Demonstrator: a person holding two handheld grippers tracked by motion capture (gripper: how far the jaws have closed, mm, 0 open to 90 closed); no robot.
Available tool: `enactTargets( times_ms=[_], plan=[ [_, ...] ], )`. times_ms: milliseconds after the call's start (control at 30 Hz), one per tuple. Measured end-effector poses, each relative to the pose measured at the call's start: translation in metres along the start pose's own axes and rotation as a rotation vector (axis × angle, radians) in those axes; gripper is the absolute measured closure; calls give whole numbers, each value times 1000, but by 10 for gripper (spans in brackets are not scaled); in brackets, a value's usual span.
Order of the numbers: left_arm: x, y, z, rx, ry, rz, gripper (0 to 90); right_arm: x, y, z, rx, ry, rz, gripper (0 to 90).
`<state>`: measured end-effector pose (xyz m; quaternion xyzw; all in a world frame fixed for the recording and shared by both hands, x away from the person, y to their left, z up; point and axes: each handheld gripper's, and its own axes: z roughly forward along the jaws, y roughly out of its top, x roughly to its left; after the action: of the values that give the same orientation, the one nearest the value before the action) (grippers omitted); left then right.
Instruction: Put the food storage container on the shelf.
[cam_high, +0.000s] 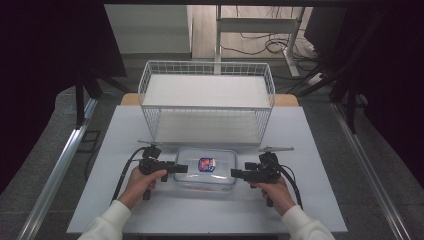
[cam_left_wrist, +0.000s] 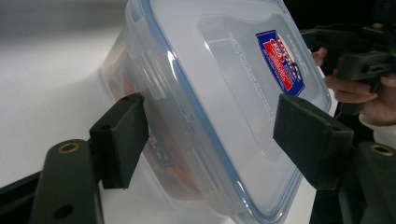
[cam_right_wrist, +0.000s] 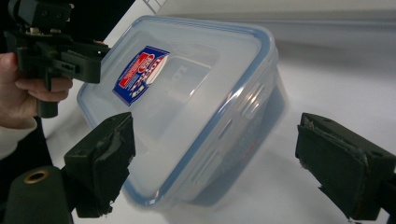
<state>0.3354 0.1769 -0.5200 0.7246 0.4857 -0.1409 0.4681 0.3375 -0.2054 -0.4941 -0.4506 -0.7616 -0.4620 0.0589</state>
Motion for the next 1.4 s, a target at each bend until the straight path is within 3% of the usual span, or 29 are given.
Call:
enactTargets(
  times_ms=[200,333,500,600,667,967,1400],
  plan=[
    [1,0,0,-1,-6,-9,277,-4,4,20,30,57,70,126],
    [1,0,0,-3,-3,-10,278,-3,4,26,40,80,90,143],
    [1,0,0,-4,-5,-15,282,-6,5,27,49,56,130,214],
    [1,0,-1,-3,-4,-13,285,-8,6,26,65,65,176,246],
    [1,0,0,-3,-3,-15,286,-10,7,22,55,67,214,329],
    [-1,-2,-5,-20,-9,-18,336,-8,8,15,44,60,246,419],
    [-13,-8,-15,-59,14,-5,421,5,6,5,25,42,228,469]
  ],
)
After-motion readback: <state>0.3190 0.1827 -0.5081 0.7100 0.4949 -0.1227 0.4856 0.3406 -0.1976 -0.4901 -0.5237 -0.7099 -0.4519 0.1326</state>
